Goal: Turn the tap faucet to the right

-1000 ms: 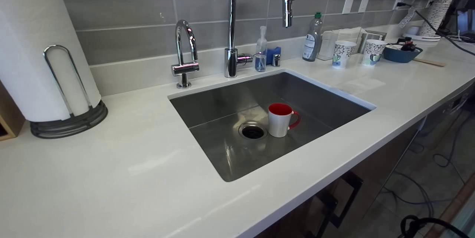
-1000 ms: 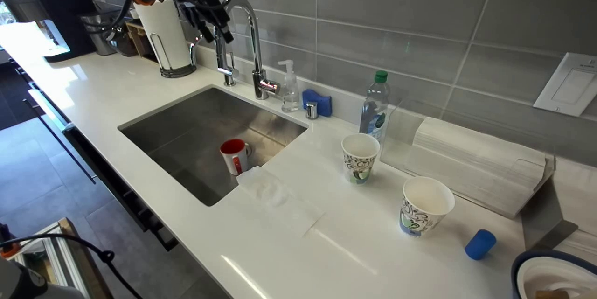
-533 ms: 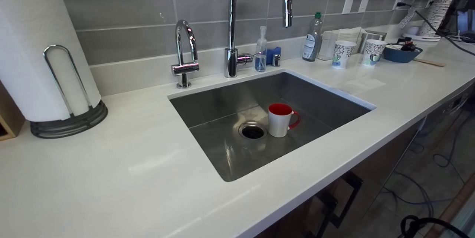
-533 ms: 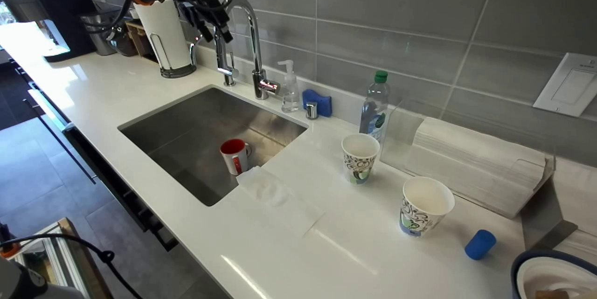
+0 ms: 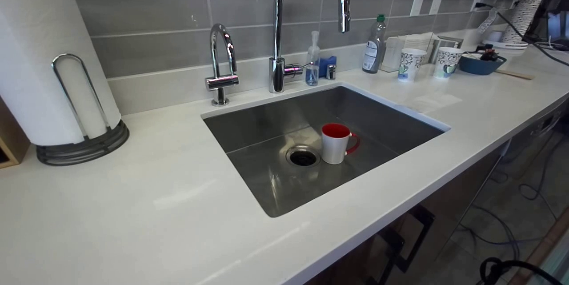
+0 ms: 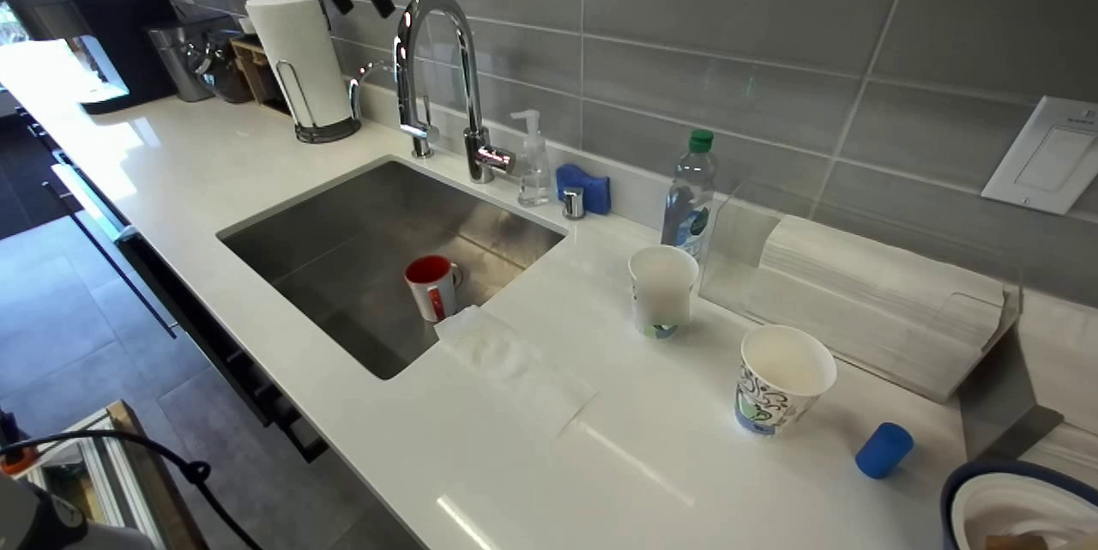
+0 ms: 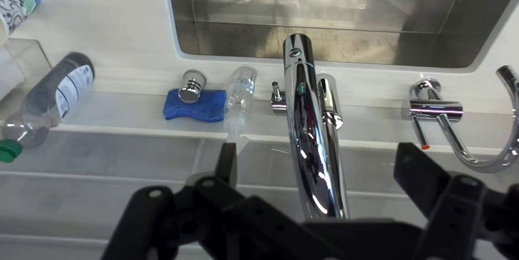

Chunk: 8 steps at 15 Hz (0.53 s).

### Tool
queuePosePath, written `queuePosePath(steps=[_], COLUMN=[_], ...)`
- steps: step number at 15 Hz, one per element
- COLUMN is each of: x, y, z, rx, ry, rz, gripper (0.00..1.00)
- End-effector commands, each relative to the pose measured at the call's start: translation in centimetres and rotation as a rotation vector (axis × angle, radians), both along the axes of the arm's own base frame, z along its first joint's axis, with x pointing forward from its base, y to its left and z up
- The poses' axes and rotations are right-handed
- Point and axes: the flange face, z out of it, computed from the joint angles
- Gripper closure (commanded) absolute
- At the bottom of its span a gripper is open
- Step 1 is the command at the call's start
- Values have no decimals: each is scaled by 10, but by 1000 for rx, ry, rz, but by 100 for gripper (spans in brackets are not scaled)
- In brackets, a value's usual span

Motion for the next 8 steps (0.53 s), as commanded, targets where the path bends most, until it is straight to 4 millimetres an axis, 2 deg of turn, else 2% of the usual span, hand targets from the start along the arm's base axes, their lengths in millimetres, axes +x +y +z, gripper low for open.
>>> queuePosePath(steps=[1,4,8], x=[-22,-30,-29], y=[-35,-77,-144], z=[20,21,-4], rx=[16,51,107], ry=[-36,-46,-38], rz=[171,315,470], gripper=[0,0,0])
